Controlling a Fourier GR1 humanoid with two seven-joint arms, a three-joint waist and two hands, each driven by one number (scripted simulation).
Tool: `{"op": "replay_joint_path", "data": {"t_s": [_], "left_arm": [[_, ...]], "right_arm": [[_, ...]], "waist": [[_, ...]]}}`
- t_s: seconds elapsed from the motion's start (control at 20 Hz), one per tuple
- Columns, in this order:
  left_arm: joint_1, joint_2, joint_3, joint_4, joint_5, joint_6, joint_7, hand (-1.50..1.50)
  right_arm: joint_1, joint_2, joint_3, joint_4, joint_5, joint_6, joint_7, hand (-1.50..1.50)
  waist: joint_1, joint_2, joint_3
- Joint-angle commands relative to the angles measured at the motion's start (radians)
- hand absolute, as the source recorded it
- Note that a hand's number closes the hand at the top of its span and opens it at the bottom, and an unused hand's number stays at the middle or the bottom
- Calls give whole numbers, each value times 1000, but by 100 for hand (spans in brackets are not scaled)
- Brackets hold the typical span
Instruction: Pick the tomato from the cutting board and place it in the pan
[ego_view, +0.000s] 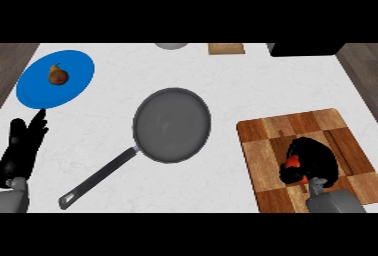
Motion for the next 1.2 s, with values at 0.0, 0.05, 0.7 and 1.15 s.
{"op": "replay_joint_path", "data": {"t_s": [0.0,0.05,0.7,1.15], "left_arm": [[26,20,20,2,6,-9,-14,0],[35,14,6,-52,14,-20,26,0],[-13,8,2,-55,10,-31,39,0],[-34,-17,-20,-44,-18,-33,32,0]], "right_arm": [[207,149,191,-212,99,-57,124,150],[265,134,222,-280,135,-80,137,150],[326,152,567,-800,663,-193,290,150],[-120,299,538,-489,513,-217,524,150]], "waist": [[-17,-1,8],[-8,-3,10],[37,20,12],[62,27,12]]}}
